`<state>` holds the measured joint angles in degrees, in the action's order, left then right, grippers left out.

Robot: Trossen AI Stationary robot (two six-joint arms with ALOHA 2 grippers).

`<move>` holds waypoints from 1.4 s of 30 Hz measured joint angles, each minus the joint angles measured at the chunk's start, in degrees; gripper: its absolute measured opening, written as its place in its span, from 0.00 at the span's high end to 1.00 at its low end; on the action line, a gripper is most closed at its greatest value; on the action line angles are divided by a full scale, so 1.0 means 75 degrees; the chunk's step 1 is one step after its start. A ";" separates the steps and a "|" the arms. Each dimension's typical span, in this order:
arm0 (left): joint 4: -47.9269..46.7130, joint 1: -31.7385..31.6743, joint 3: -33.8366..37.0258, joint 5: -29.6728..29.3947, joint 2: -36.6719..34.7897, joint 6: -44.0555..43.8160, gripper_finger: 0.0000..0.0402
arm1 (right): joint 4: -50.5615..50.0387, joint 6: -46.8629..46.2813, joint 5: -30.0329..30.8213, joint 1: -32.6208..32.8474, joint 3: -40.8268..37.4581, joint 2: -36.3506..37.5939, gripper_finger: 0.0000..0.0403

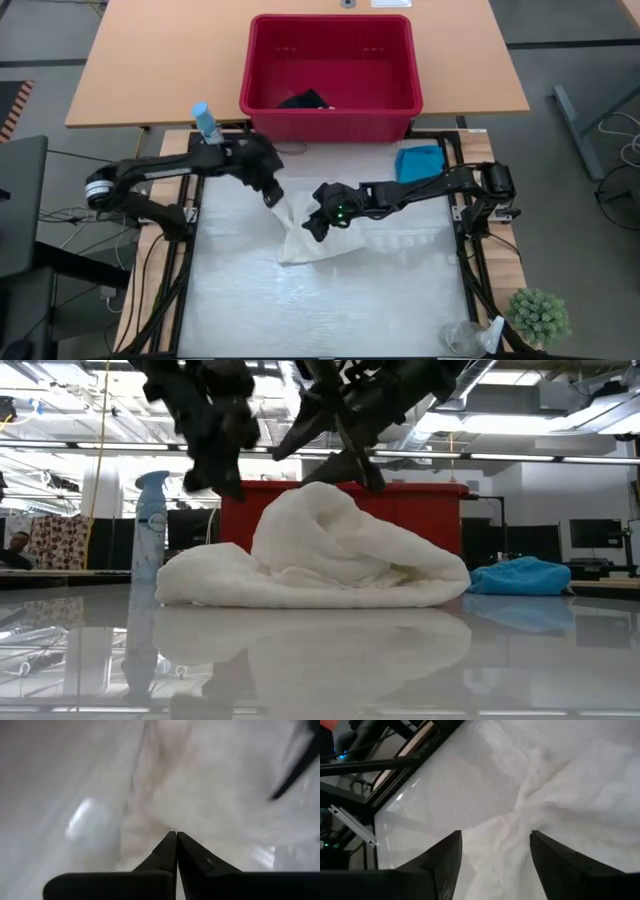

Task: Fold laundry
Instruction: Fold the white blouse

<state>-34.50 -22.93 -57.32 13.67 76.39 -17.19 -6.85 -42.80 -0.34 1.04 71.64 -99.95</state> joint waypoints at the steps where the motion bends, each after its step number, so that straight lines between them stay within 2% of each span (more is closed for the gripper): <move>1: 0.0097 -0.0054 -0.0059 0.0024 -0.0257 0.0082 1.00 | 0.0012 0.0051 0.0000 0.0000 0.0000 0.0053 0.37; 6: 0.1599 -0.0086 -0.0158 -0.0123 -0.1222 0.0191 1.00 | 0.0209 0.0485 0.0045 0.0000 0.0008 0.0539 0.37; 8: 0.2048 -0.0086 -0.0158 -0.0185 -0.1283 0.0128 1.00 | -0.0223 0.0381 0.0168 -0.0041 0.0010 0.0702 0.37; 10: 0.2635 -0.0090 -0.0147 0.0169 -0.1193 -0.0006 1.00 | -0.1045 0.0199 0.0477 -0.0062 0.0010 0.0885 0.37; 13: 0.3570 0.0132 -0.0158 0.1276 -0.0748 -0.0092 1.00 | -0.2075 0.0190 0.1345 0.0016 -0.0003 0.1236 0.37; 15: 0.3778 0.0359 -0.0145 0.1704 -0.0359 -0.0092 1.00 | -0.2676 0.0150 0.1984 0.0159 -0.0001 0.1604 0.37; 19: 0.4310 0.0806 -0.0143 0.1755 0.0511 -0.0002 1.00 | -0.3981 -0.0263 0.2870 0.0450 0.0012 0.2161 0.37; 22: 0.4810 0.0997 -0.0143 0.1749 0.1160 0.0039 1.00 | -0.4820 -0.0753 0.3038 0.0602 0.0009 0.2210 0.37; 25: 0.5146 0.1005 -0.0142 0.1665 0.1582 -0.0002 1.00 | -0.4877 -0.0897 0.3109 0.0715 0.0009 0.1945 0.37; 31: 0.4810 0.1000 -0.0140 0.1597 0.2107 0.0216 1.00 | -0.4361 -0.0721 0.3095 0.0755 0.0003 0.1082 0.37; 39: 0.2210 0.0993 -0.0140 -0.0096 0.2110 0.1185 1.00 | -0.4165 -0.0773 0.2828 0.0810 -0.0003 0.0479 0.37; 42: 0.1574 0.1005 -0.0125 -0.0451 0.2100 0.1407 1.00 | -0.4115 -0.0735 0.2733 0.0802 -0.0004 0.0392 0.37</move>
<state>-22.70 -15.39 -58.26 10.29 92.14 -6.64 -37.71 -48.31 20.16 7.05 71.61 -97.01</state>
